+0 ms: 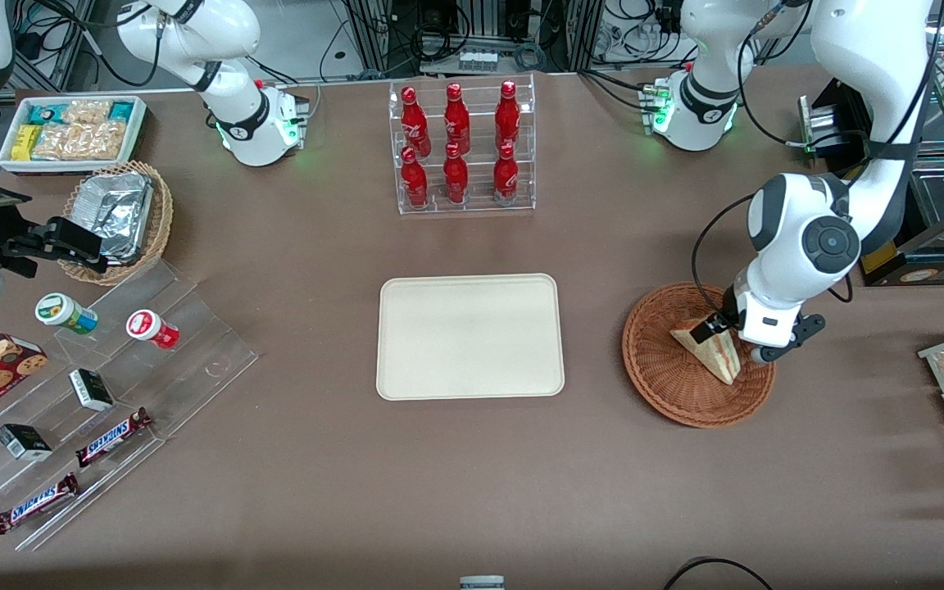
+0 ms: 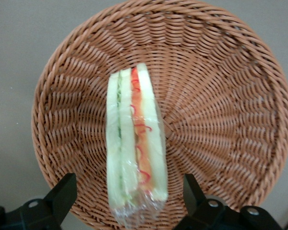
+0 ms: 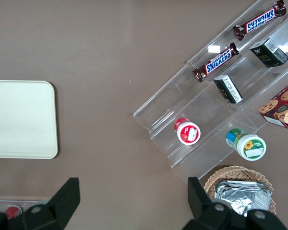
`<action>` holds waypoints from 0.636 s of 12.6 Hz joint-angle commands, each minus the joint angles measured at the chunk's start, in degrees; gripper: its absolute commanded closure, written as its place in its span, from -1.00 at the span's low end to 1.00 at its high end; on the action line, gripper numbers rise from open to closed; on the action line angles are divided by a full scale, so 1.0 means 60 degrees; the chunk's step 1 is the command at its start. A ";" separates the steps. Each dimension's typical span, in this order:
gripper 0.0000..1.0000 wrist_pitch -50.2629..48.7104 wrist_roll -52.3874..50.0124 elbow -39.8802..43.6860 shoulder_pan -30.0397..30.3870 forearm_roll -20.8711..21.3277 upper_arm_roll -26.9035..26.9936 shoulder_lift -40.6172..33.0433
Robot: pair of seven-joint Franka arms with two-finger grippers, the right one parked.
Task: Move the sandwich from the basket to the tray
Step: 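Close the left gripper on the wrapped sandwich's crust edge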
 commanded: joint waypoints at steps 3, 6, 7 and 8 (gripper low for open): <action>-0.11 0.0544 -0.1084 -0.0184 0.0127 0.0046 -0.0032 0.0052; 0.70 0.0810 -0.1818 -0.0288 0.0098 0.0060 -0.0032 0.0052; 1.00 0.0810 -0.1907 -0.0288 0.0098 0.0060 -0.0046 0.0023; 1.00 0.0795 -0.1922 -0.0273 0.0083 0.0060 -0.0046 -0.0007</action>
